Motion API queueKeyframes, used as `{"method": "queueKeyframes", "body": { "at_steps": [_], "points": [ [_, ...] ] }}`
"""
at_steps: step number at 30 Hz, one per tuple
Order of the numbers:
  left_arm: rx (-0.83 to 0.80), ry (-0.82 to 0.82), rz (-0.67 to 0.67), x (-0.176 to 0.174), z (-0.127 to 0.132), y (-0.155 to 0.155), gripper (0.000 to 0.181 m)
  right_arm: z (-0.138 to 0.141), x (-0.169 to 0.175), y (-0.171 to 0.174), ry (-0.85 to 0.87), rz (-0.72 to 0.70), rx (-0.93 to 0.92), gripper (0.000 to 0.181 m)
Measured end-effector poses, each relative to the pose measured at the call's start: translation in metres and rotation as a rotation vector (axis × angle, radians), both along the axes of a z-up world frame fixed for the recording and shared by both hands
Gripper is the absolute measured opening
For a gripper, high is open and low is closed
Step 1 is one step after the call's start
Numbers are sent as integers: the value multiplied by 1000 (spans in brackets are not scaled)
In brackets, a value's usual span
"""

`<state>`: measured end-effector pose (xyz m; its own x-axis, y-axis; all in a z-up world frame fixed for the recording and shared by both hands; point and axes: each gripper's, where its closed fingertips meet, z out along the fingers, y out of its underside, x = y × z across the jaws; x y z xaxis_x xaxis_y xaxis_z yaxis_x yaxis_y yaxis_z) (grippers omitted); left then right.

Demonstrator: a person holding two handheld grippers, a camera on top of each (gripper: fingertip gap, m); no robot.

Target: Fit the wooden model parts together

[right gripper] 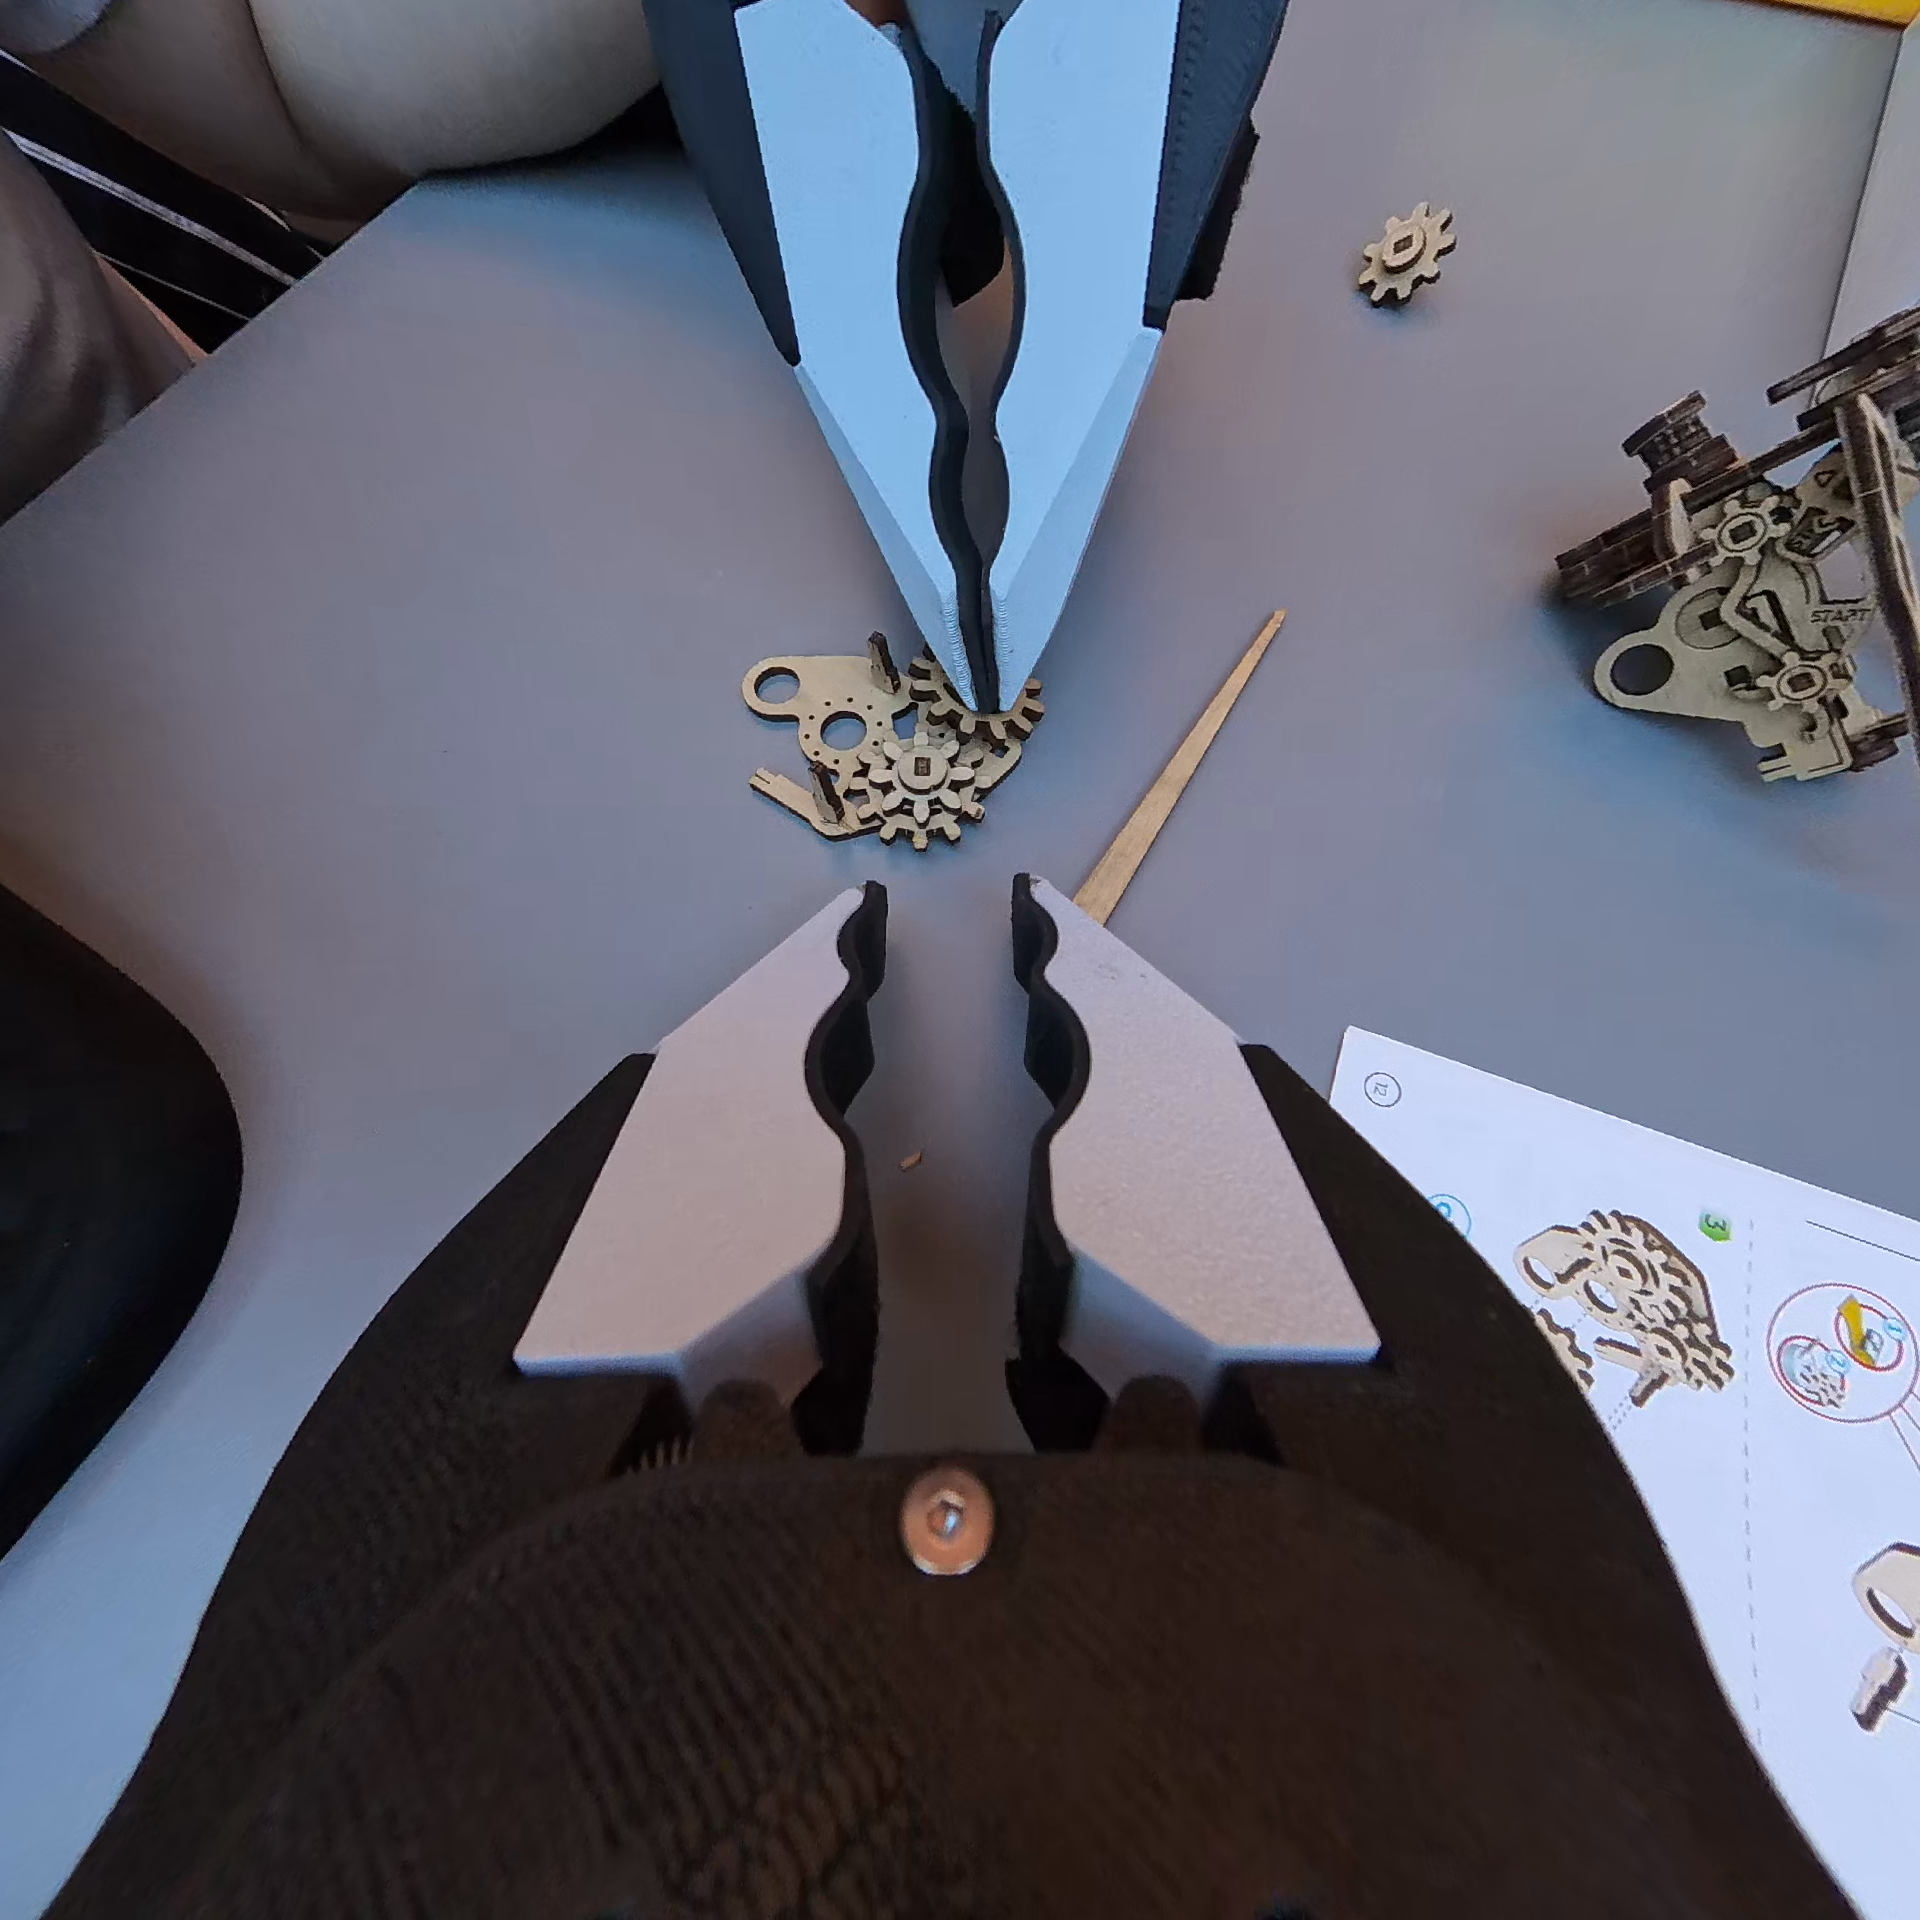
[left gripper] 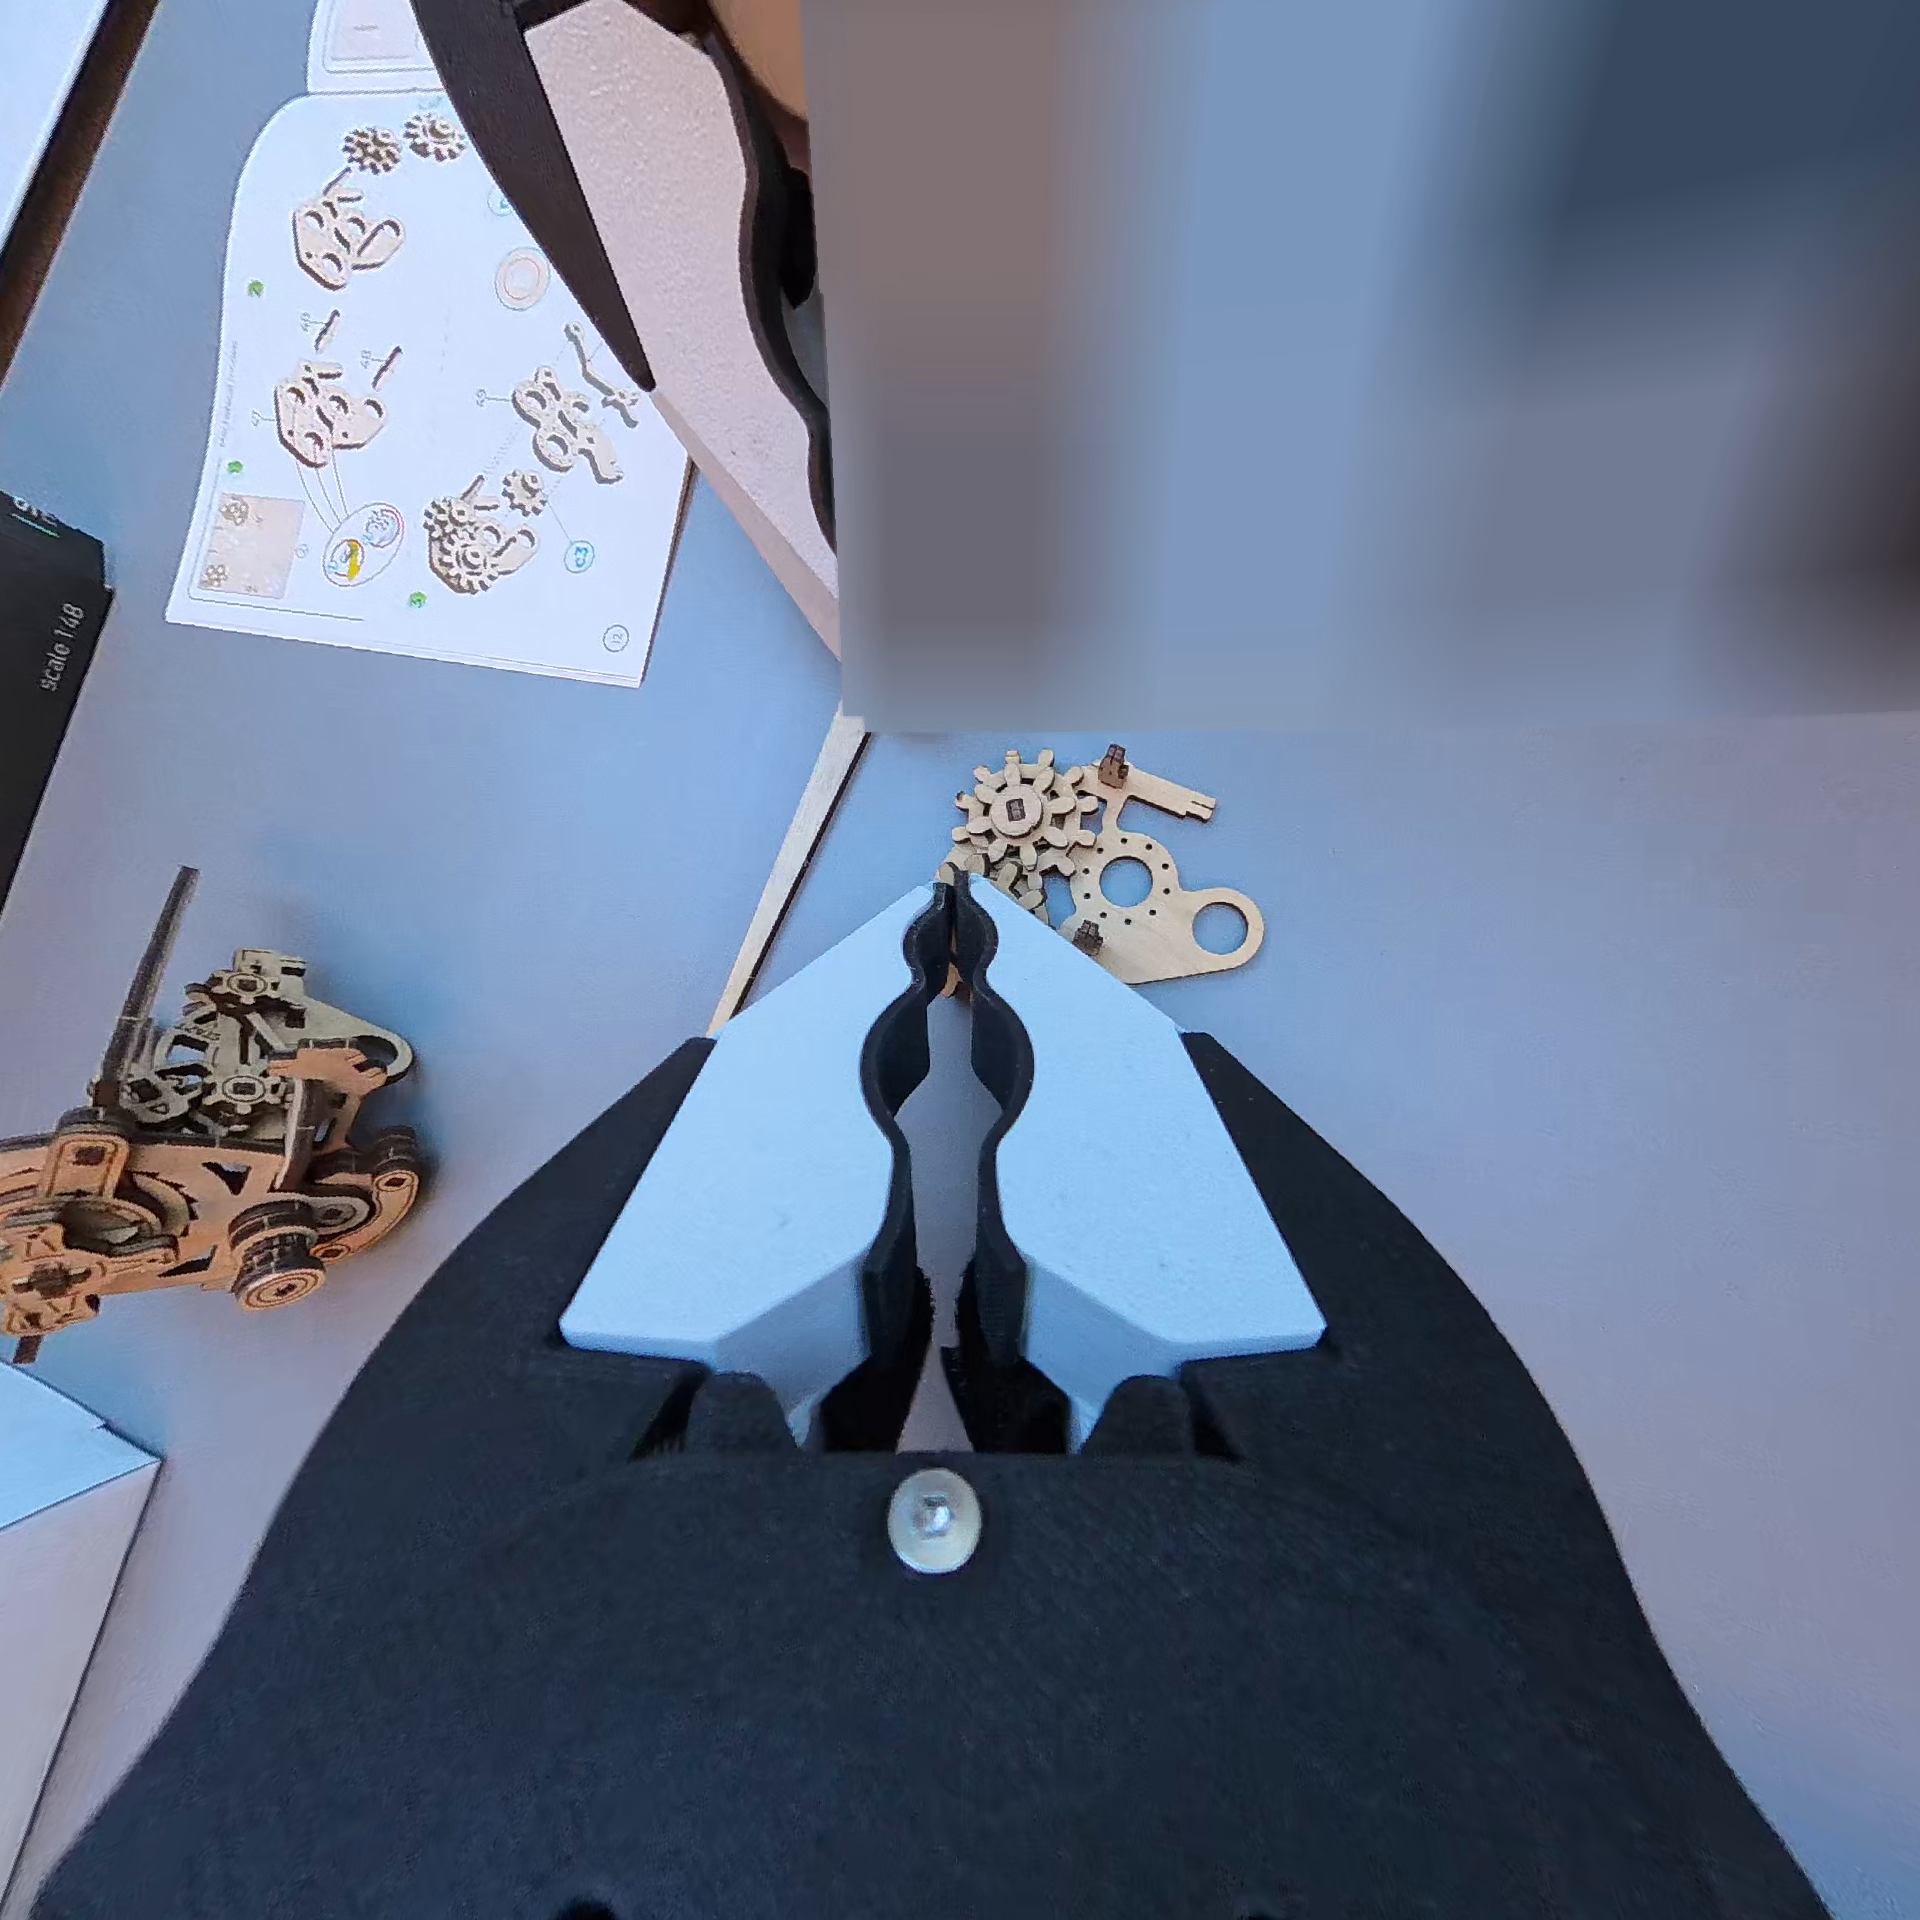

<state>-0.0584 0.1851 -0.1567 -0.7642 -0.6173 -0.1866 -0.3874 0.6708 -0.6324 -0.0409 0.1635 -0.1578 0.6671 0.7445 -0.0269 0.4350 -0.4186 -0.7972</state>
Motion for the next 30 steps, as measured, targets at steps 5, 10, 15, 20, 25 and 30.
{"method": "queueKeyframes", "body": {
  "at_steps": [5,10,15,20,25,30],
  "points": [
    [-68,16,10,0,3,-4,3,1,0,0,11,-3,-3,23],
    [-99,-13,23,0,10,-4,5,1,0,0,12,-1,-6,24],
    [-81,17,37,-2,1,-1,3,0,0,0,9,1,-8,24],
    [-60,0,24,-3,0,-2,1,-2,0,0,-5,2,-18,24],
    [2,-36,9,-3,0,-1,0,-4,0,0,-16,3,-26,24],
    [18,-49,22,-2,1,-1,0,-1,1,0,5,-2,-21,24]
  ]
}}
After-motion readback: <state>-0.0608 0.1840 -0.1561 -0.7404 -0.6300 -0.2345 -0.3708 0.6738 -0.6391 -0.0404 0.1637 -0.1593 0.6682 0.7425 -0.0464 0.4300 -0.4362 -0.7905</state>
